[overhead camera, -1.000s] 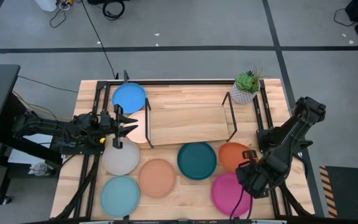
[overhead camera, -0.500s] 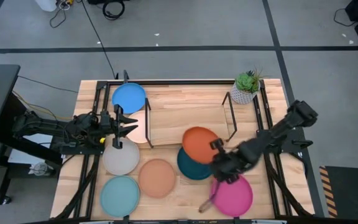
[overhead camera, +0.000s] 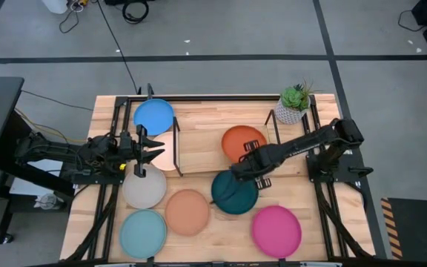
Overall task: Place and stack plates onto a shelf
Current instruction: Put the orange plate on the shelf, then stack the dark green plate on top of the orange plate on the shelf
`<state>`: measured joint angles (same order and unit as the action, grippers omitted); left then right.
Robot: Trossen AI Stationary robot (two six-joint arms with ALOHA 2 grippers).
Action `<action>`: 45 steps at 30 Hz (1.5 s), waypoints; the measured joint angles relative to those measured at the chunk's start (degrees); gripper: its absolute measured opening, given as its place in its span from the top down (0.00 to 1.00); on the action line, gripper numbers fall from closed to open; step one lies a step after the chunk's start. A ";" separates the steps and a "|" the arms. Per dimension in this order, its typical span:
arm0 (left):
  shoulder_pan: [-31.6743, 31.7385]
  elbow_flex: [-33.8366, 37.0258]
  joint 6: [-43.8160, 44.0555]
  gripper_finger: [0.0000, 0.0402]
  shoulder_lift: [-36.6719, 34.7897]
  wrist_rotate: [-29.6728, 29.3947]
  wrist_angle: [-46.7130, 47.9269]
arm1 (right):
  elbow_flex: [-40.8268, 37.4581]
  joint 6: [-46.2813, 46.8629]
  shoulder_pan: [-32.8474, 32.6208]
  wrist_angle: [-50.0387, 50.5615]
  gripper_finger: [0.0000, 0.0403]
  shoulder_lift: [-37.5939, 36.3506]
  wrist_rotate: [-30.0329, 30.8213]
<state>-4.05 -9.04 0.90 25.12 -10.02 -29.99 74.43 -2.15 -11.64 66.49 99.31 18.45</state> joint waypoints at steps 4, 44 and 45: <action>0.00 0.00 0.25 0.73 0.00 0.00 0.23 | -2.31 -0.18 1.97 -2.68 0.95 0.00 -0.39; 0.01 0.00 1.41 0.73 0.00 0.00 2.51 | -7.88 5.38 -22.73 -32.87 0.62 -0.09 -6.49; 0.00 0.00 1.41 0.73 0.00 0.00 2.54 | -8.73 6.60 -22.77 -33.28 0.62 -0.09 -6.29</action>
<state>-4.05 -9.04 2.31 25.12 -10.02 -27.45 65.70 4.45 -34.41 33.21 99.22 12.16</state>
